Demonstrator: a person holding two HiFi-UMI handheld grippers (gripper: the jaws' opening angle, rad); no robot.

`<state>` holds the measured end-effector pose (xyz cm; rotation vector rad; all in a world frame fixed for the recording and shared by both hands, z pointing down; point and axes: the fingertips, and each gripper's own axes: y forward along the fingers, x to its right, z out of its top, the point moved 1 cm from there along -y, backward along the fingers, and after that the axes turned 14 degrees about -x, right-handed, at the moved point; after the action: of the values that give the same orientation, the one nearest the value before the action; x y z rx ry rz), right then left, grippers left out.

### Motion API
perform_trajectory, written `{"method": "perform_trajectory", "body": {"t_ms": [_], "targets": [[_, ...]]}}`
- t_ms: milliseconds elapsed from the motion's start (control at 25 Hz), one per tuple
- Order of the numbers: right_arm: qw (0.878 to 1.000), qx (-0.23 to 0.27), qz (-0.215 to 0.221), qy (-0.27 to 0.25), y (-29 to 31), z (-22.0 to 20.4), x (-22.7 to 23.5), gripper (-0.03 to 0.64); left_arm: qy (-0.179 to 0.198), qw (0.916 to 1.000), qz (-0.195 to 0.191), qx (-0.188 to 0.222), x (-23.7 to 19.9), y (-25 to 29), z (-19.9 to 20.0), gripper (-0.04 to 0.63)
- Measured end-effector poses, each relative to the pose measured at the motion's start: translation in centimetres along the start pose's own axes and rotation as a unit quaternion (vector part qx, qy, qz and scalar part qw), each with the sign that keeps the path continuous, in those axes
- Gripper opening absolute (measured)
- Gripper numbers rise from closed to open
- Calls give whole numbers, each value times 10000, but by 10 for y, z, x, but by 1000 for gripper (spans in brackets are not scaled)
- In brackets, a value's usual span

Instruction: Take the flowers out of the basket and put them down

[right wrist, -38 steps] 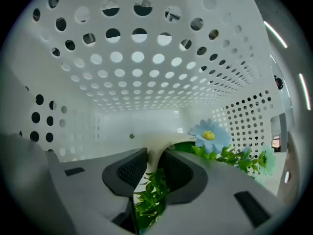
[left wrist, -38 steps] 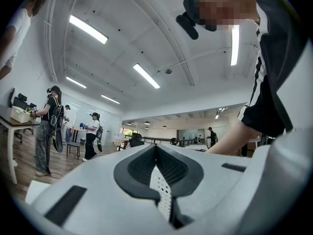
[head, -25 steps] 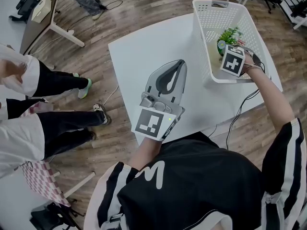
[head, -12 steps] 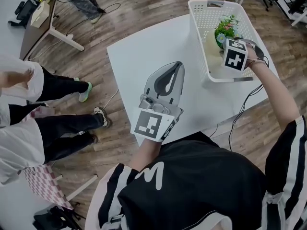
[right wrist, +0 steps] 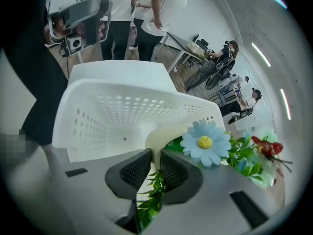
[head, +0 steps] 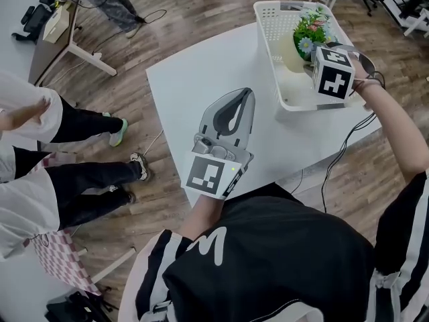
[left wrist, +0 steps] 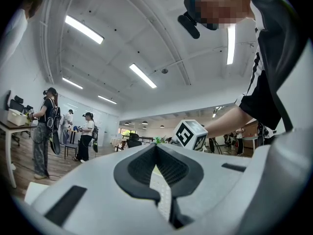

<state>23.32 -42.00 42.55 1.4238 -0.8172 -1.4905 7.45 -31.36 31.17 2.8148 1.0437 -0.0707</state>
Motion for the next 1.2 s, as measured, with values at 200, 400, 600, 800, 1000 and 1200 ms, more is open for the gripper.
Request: {"method": "perform_trajectory", "body": {"t_ms": [200, 400, 600, 800, 1000, 1200], "targets": [[9995, 37, -268, -150, -27, -5, -4, 71, 37, 9999, 88, 38, 14, -6, -1, 3], [9988, 182, -418, -169, -54, -2, -11, 71, 252, 9995, 153, -76, 25, -17, -10, 3], [9966, 159, -694, -406, -79, -1, -15, 71, 129, 9995, 271, -78, 31, -28, -20, 3], [9946, 144, -868, -542, -105, 1, -26, 71, 216, 9993, 310, -11, 37, -43, -18, 3], [9917, 142, -1098, -652, -129, 17, -39, 71, 223, 9995, 236, 33, 39, -62, -16, 3], [9912, 163, -1119, -682, -157, 40, -70, 71, 295, 9995, 103, 5, 42, -96, -15, 3]]}}
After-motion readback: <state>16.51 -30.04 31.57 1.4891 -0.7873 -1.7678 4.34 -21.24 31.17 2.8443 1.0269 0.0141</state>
